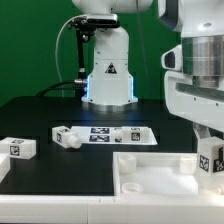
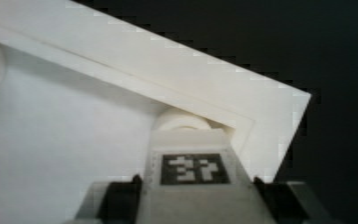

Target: Assemble square table

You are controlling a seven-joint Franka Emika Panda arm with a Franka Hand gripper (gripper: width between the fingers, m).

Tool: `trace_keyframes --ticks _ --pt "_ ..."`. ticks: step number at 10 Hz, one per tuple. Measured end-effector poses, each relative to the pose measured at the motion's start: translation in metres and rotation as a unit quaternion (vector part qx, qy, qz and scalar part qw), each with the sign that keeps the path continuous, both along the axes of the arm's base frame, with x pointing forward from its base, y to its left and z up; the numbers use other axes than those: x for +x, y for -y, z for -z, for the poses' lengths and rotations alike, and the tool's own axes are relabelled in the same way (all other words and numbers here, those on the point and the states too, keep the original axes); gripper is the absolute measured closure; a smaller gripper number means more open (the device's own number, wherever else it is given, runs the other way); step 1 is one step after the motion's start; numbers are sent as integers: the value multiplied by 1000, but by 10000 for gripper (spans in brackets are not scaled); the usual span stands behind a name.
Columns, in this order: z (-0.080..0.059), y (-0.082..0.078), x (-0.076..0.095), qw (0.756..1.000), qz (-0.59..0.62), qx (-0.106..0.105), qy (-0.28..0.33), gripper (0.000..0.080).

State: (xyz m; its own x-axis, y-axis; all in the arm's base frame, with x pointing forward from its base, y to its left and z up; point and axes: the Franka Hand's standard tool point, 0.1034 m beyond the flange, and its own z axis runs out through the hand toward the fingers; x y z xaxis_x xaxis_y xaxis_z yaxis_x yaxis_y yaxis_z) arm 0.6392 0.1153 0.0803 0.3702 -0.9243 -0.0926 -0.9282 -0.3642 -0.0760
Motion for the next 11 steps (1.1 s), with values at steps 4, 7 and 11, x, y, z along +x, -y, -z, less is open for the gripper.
trace_keyframes --ticks 4,7,11 --pt "-4 -2 1 952 -302 -25 34 230" --pt "-4 0 2 899 -435 -33 43 154" --pt "-4 2 8 792 -607 -52 52 151"
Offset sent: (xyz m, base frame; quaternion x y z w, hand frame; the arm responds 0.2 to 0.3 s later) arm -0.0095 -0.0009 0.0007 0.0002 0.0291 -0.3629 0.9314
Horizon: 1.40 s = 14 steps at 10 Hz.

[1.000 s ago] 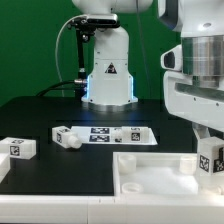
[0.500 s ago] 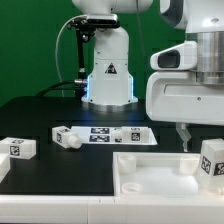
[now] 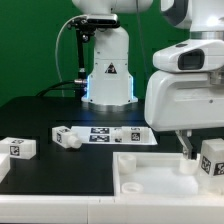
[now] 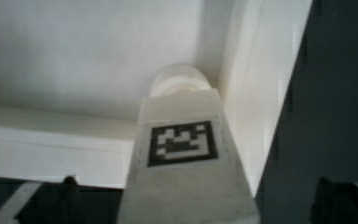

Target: Assemble square table

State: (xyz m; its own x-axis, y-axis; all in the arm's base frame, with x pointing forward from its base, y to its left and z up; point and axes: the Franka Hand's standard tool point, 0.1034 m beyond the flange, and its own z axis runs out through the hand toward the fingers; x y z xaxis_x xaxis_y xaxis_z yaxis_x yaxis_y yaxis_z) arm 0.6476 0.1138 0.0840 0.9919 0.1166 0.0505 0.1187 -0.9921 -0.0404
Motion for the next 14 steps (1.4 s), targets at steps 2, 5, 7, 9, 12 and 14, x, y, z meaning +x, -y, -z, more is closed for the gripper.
trace_keyframes --ticks 2,5,7,9,12,14 --pt "0 0 0 1000 1 0 0 420" --pt "0 2 0 985 173 8 -7 515" --pt "1 2 -3 945 326 8 -4 515" --pt "1 2 -5 885 466 19 -1 515" --pt "2 6 -8 768 638 56 -13 515" --pt "2 6 -8 763 643 57 -15 515"
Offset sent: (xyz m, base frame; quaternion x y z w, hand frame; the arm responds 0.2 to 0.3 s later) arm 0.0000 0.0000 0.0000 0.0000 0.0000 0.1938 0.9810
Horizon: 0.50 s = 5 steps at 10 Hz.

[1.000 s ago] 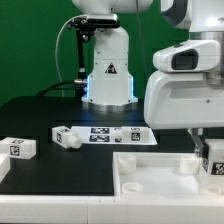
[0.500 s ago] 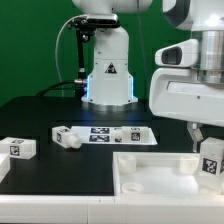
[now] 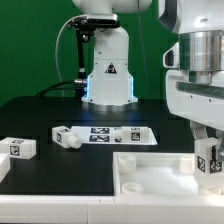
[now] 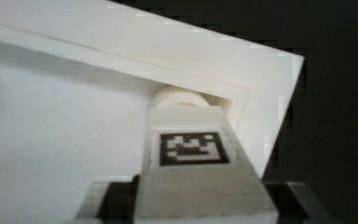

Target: Assemble square table

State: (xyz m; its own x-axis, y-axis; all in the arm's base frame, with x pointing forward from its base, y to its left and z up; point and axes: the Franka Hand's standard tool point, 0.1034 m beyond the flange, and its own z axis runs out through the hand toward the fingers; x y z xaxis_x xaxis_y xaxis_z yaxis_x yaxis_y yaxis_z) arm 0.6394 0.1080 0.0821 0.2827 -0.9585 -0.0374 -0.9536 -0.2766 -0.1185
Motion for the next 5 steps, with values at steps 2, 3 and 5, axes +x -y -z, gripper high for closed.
trace_keyframes --ticks 2,3,5 --pt "2 -3 -1 991 -134 -24 6 347" --pt "2 -6 -1 972 -230 -38 11 220" --pt "1 -7 -1 941 -335 -48 17 172"
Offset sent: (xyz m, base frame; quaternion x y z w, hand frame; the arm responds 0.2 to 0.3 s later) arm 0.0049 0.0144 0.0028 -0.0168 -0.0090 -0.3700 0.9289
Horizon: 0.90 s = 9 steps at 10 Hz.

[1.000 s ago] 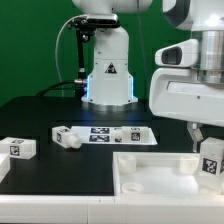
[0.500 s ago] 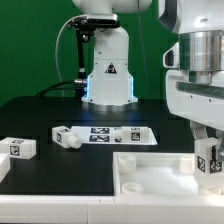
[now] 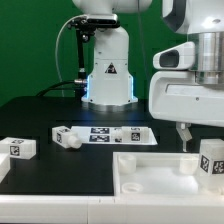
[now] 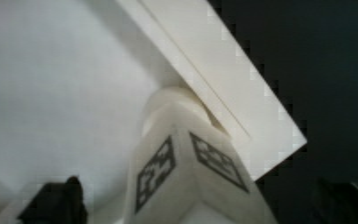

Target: Assemble square table

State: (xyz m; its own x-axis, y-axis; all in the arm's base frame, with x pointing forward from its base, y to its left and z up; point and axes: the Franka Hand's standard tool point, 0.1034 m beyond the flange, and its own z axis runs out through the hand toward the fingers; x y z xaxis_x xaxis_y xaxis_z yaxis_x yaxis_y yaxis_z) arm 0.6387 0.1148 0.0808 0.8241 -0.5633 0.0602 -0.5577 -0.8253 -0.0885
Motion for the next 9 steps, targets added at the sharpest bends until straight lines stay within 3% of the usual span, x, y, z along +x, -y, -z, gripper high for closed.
trace_keyframes --ticks 2,3,5,6,7,8,9 --pt "0 0 0 999 -48 -5 2 154" --pt "-1 2 2 990 -138 -19 6 151" --pt "-6 9 8 948 -314 -42 16 150" --pt "-5 9 8 954 -298 -39 15 150" --pt "-5 9 8 957 -286 -38 15 271" --pt "-5 9 8 959 -280 -37 15 271" --pt "-5 8 8 965 -258 -34 14 454"
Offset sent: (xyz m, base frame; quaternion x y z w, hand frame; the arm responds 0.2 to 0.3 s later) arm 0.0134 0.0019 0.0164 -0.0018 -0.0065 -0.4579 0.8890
